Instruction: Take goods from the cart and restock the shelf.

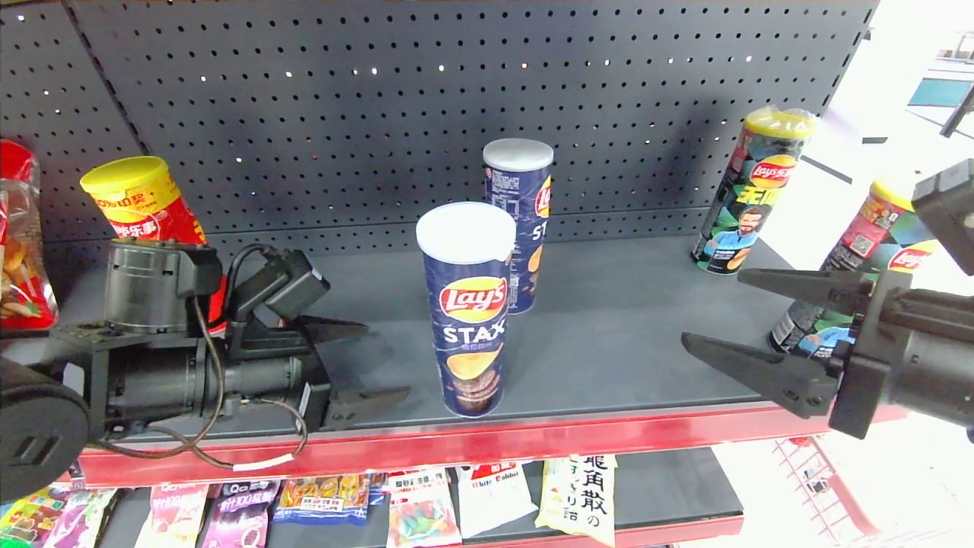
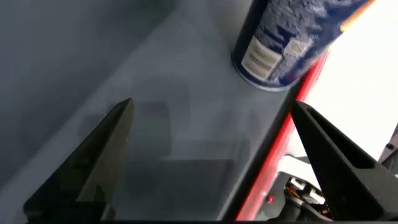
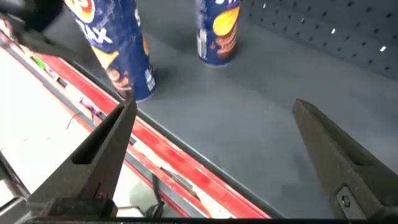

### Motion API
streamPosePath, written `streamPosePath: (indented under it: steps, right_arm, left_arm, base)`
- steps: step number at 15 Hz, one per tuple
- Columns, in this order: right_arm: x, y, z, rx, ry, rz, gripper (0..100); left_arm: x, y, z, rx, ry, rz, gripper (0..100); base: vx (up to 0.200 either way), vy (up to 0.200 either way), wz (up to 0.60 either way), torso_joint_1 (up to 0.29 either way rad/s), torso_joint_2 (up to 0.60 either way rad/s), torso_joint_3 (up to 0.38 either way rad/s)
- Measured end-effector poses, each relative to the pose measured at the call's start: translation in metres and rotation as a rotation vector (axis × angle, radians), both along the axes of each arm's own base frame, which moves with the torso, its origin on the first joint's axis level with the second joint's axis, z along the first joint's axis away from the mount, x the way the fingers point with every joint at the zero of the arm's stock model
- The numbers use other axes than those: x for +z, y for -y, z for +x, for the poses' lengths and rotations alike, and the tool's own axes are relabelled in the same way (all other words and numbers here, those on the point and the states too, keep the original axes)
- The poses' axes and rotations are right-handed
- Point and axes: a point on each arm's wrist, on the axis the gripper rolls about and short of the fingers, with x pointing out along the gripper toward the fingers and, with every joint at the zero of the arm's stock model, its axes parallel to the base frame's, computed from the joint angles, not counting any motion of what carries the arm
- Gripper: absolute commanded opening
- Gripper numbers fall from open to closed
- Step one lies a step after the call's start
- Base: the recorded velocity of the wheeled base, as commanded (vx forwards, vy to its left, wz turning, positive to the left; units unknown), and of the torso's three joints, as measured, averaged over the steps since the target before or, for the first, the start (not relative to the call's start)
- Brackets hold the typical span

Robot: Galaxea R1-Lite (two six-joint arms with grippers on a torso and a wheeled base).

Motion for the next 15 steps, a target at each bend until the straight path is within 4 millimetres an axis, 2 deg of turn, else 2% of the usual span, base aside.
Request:
streamPosePath:
  steps: [7, 15]
  right_arm:
    - [0.008, 0.005, -0.001, -0.017, 0.027, 0.019, 100]
    - [0.009, 0.005, 0.001, -0.028, 0.029, 0.021, 100]
  left_arm:
    - [-0.003, 0.021, 0.023, -0.029, -0.001, 0.009, 100]
    - [-0.008, 0.033, 0.037, -0.046, -0.007, 0.013, 100]
  base:
    - [0.000, 0.000, 0.00, 0.000, 0.00, 0.000]
    - [0.000, 0.000, 0.00, 0.000, 0.00, 0.000]
